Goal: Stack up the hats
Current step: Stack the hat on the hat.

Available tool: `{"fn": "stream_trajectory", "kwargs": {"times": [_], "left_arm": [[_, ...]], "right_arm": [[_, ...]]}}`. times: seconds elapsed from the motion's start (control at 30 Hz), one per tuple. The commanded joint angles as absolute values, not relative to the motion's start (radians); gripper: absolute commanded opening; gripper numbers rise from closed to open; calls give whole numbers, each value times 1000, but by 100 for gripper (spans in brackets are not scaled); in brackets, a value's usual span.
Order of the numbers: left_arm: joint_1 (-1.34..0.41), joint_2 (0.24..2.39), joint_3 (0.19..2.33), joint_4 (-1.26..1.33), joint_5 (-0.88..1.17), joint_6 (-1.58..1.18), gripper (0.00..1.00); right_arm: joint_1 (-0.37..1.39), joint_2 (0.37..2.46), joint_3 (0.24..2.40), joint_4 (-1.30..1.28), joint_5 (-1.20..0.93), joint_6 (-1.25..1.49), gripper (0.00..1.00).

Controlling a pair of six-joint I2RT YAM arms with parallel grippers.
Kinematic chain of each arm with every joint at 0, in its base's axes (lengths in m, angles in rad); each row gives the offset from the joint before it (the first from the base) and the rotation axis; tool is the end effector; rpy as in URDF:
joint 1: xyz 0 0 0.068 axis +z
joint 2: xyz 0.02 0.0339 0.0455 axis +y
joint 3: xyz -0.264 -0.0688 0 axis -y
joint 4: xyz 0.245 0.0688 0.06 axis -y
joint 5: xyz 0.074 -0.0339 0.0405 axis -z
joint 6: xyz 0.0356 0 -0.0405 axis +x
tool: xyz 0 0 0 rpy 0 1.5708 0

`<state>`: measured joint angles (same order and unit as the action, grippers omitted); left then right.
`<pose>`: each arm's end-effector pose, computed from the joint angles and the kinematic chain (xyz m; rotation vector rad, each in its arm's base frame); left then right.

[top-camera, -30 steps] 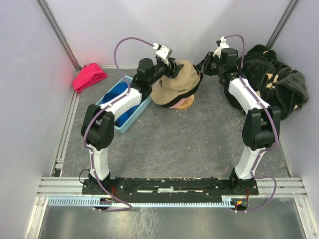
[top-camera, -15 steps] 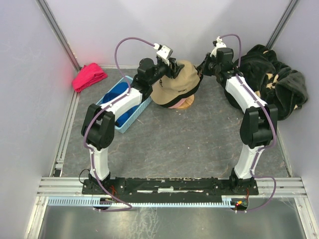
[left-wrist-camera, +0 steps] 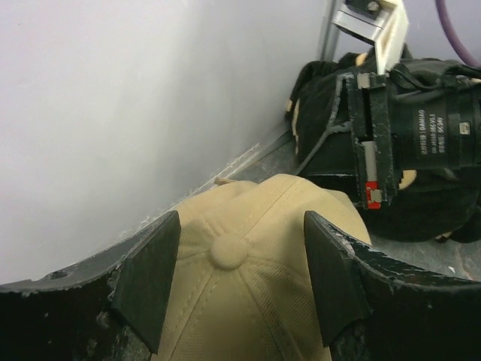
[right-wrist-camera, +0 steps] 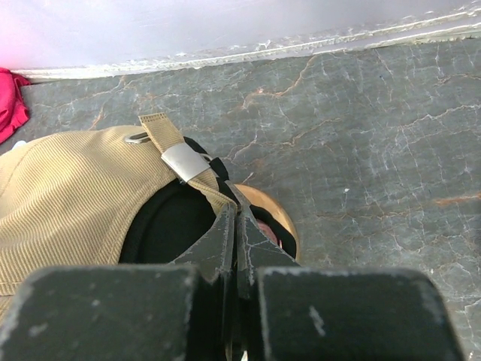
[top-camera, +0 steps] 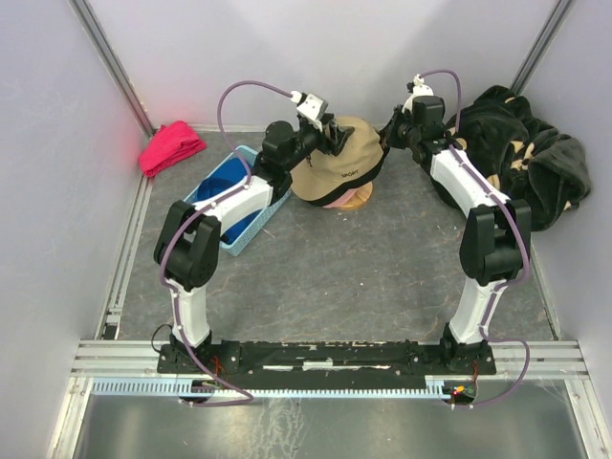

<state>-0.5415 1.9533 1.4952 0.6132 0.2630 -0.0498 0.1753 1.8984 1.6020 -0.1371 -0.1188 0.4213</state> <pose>0.3996 -0.2512 0.3206 0.5656 1.3409 -0.6716 0.4483 0.0837 0.3034 0.1729 2.0291 0.4979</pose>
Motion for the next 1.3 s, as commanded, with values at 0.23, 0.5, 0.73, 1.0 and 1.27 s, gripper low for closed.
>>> {"fn": "stream_trajectory", "kwargs": {"times": [0.23,0.5,0.73,1.0,1.27], "left_arm": [[-548,1803,1286,878,-70,-168,76],[-548,1806,1220,921,-96,-227,76],[-551,1765,1115,1013,-251,-245,76],[-552,1756,1049,1047,-247,-272,75],[-596,1772,989,1072,-236,-273,73]], "right_arm": [[161,1881,1498,-134,-28,392,1],[161,1852,1444,-64,-34,408,1],[160,1818,1416,5,-38,423,6],[161,1800,1427,26,-47,440,17],[160,1801,1460,15,-61,443,29]]}}
